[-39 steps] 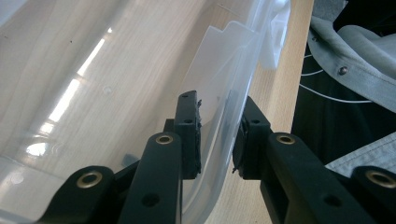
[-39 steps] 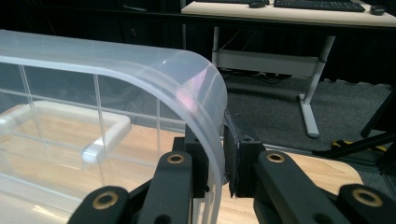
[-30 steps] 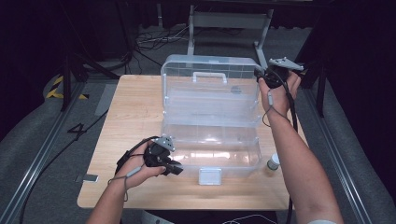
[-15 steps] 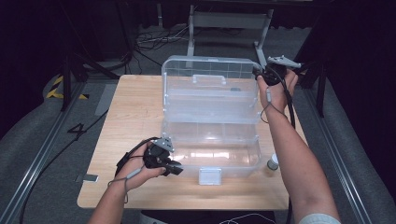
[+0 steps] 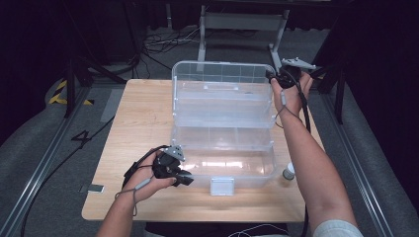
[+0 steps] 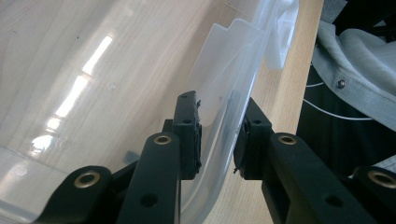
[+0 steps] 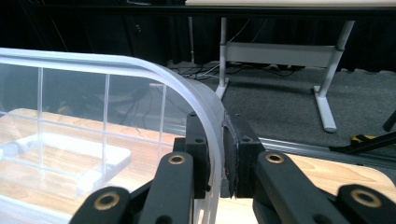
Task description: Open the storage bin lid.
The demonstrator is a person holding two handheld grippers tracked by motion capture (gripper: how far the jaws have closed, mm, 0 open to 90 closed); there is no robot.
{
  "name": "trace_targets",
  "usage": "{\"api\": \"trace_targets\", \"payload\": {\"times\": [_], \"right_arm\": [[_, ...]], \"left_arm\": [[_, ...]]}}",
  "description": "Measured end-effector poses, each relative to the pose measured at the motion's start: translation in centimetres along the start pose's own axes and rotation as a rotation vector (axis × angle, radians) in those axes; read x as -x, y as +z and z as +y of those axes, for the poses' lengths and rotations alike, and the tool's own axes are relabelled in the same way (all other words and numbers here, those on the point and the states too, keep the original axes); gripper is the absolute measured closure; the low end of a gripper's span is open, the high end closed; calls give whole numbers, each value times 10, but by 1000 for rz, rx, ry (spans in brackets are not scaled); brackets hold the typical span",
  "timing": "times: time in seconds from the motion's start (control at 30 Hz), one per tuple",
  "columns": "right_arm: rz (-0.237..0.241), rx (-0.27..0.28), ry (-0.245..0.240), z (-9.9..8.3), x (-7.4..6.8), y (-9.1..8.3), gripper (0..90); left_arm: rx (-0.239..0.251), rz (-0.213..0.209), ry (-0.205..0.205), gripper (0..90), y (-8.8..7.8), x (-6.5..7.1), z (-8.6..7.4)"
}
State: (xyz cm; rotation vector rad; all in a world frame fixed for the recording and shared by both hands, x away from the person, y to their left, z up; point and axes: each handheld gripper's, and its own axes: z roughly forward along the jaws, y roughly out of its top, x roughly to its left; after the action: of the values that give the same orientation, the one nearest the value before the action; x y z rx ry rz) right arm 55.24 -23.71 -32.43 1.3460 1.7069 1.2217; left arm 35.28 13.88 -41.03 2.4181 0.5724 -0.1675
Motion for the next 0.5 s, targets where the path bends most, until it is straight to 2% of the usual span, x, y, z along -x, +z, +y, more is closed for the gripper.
{"api": "trace_targets", "payload": {"times": [0.33,0.5], "right_arm": [[18,-5,9,-4,6,13,810],[44,-16,0,-6,11,19,800]], "left_arm": [[2,4,-5,737,0,1,0],[1,3,-5,737,0,1,0]]}}
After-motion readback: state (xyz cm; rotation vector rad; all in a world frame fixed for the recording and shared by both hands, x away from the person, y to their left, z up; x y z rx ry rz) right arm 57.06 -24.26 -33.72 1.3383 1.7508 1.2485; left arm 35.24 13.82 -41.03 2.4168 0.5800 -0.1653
